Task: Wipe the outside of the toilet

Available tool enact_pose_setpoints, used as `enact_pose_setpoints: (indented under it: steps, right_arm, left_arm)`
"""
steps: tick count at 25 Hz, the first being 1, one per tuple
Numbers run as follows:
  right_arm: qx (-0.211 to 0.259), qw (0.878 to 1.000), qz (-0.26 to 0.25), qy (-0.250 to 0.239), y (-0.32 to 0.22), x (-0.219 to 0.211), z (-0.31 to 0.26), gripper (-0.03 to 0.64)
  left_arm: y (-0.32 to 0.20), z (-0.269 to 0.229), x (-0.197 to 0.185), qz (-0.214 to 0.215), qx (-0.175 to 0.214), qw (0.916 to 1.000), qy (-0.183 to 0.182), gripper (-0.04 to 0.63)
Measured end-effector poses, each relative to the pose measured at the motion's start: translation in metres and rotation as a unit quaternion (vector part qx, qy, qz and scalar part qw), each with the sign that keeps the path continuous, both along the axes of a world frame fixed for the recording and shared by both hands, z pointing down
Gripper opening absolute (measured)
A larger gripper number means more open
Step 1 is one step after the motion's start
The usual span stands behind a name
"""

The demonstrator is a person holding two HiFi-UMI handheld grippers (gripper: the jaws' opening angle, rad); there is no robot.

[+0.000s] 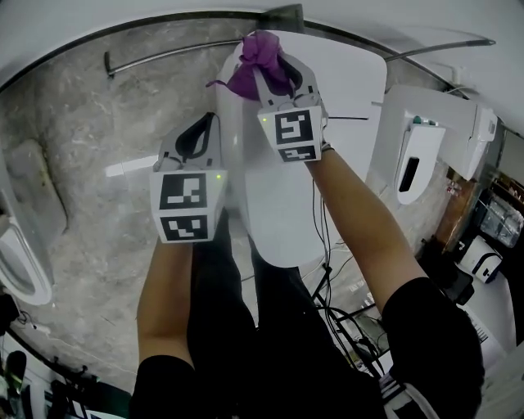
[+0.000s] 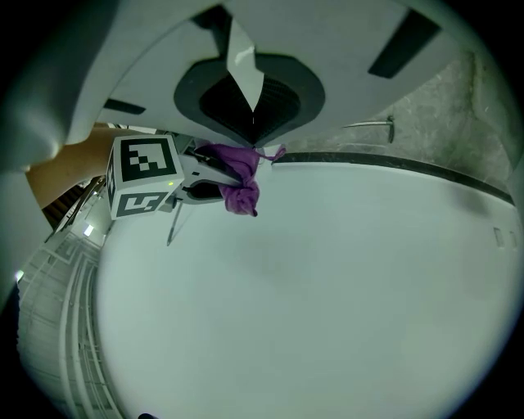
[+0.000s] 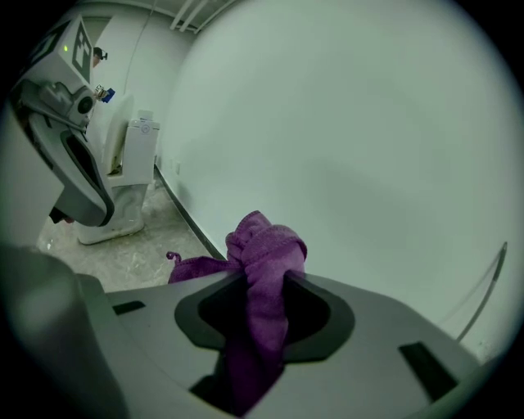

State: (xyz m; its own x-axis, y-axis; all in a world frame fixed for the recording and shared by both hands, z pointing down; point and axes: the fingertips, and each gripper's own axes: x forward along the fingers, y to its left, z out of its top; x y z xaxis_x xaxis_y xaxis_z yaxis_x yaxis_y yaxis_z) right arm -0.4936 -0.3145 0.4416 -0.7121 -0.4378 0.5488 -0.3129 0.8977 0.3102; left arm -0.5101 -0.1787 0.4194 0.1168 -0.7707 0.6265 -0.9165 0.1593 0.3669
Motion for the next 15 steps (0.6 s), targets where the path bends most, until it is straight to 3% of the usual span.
enact_pose_setpoints:
  steps: [15]
  right_arm:
    - [-0.041,0.995,0.094,-0.004,-0.051,0.059,0.005,0.126]
  left_arm:
    - [-0.012,0.001,0.025,0.019,-0.012,0.9997,0.008,0.009]
